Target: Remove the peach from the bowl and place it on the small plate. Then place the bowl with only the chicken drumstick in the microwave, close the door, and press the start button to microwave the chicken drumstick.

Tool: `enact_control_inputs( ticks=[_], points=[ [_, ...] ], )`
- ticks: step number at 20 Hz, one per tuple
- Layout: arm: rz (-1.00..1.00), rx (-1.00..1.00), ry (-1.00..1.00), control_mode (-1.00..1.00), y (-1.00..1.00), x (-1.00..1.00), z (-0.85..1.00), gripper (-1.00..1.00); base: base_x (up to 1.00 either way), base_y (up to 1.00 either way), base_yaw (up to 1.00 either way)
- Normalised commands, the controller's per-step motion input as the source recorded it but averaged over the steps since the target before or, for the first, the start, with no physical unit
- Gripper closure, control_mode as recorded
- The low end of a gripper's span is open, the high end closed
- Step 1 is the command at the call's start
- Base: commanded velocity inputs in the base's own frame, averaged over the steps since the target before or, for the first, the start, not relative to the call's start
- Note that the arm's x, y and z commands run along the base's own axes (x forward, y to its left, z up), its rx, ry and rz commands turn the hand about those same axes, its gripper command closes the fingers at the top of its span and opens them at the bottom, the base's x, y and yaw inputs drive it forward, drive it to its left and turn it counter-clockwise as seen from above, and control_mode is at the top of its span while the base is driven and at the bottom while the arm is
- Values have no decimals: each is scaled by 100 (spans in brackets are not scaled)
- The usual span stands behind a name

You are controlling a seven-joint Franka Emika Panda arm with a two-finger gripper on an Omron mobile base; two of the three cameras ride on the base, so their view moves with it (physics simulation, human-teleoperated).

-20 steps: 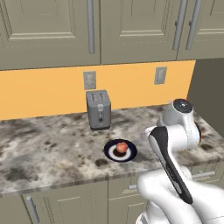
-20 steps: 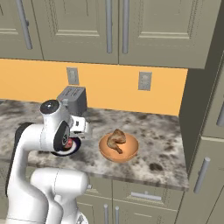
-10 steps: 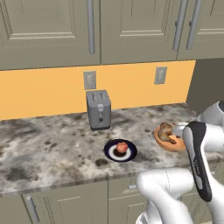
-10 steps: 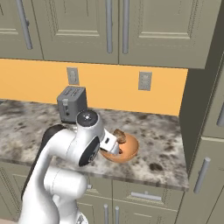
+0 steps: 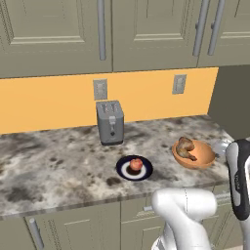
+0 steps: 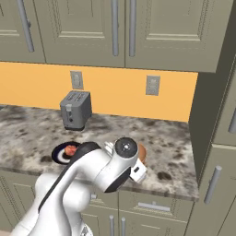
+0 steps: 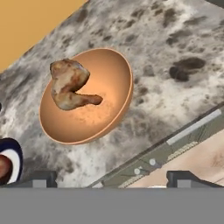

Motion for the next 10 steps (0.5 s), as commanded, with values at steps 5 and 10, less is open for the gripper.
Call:
enact_control_inputs(
  ticks=[5, 10],
  points=[
    [-1, 12, 9, -100, -2, 66, -31, -100, 0, 0, 0],
    [0, 10, 15, -100, -5, 62, -37, -100, 0, 0, 0]
  ],
)
